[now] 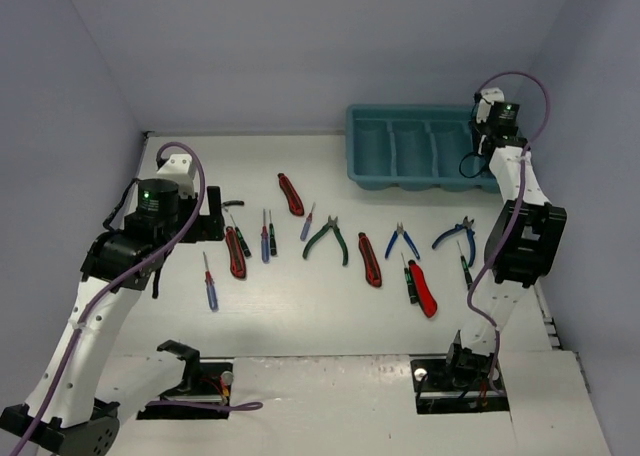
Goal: Sort the tools into containers
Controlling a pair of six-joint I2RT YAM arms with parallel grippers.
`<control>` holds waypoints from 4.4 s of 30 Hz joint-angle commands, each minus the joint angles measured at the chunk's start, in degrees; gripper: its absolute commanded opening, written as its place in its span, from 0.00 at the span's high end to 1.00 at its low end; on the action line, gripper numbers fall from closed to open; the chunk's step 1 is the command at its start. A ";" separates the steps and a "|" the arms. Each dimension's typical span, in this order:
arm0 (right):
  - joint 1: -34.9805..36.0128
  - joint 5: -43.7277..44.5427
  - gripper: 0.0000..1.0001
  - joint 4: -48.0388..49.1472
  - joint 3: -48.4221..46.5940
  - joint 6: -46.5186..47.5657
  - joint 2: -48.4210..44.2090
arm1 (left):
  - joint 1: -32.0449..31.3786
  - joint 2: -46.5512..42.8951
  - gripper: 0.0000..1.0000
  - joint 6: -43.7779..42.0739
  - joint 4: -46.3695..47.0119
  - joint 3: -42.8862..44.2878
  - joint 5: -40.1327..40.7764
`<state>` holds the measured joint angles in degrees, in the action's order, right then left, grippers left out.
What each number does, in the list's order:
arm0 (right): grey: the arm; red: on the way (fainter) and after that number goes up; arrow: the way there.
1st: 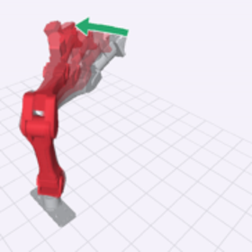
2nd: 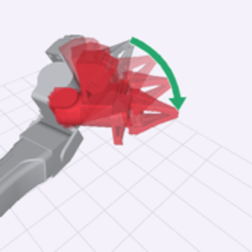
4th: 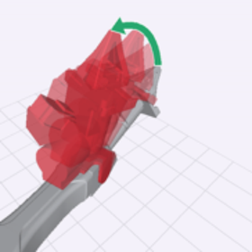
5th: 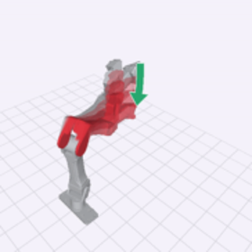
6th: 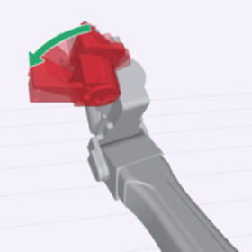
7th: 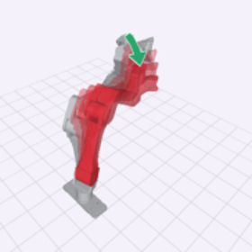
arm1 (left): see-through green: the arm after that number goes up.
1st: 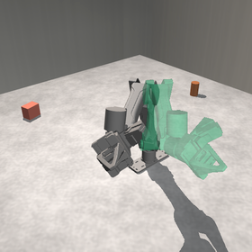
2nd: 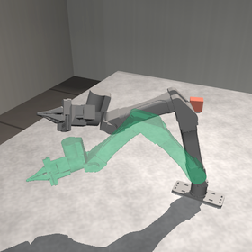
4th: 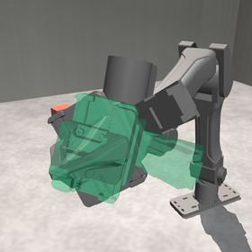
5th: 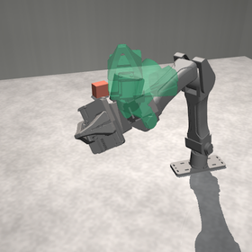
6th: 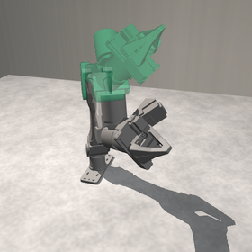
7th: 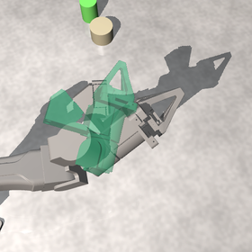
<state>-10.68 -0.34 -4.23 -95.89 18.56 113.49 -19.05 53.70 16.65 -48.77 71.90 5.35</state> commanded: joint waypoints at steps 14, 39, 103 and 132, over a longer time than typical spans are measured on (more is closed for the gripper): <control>-1.90 -5.98 1.00 3.70 -4.32 2.31 -1.04 | 0.15 -0.88 0.07 -2.09 2.80 0.52 -0.97; -2.85 -6.13 0.48 5.46 -19.16 -1.39 15.96 | 0.24 1.79 0.07 -0.98 3.24 -2.84 0.20; 28.52 -10.83 0.23 4.58 47.61 -35.51 -60.75 | 8.59 25.26 0.23 12.42 12.67 -24.86 -3.53; 42.59 -23.93 0.15 4.49 37.08 -32.09 -48.39 | 7.55 2.05 1.00 27.71 28.33 -19.83 -24.19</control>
<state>24.84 -19.99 -3.36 -51.59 -14.44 61.07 -10.76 58.24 38.58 -31.26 46.18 -10.48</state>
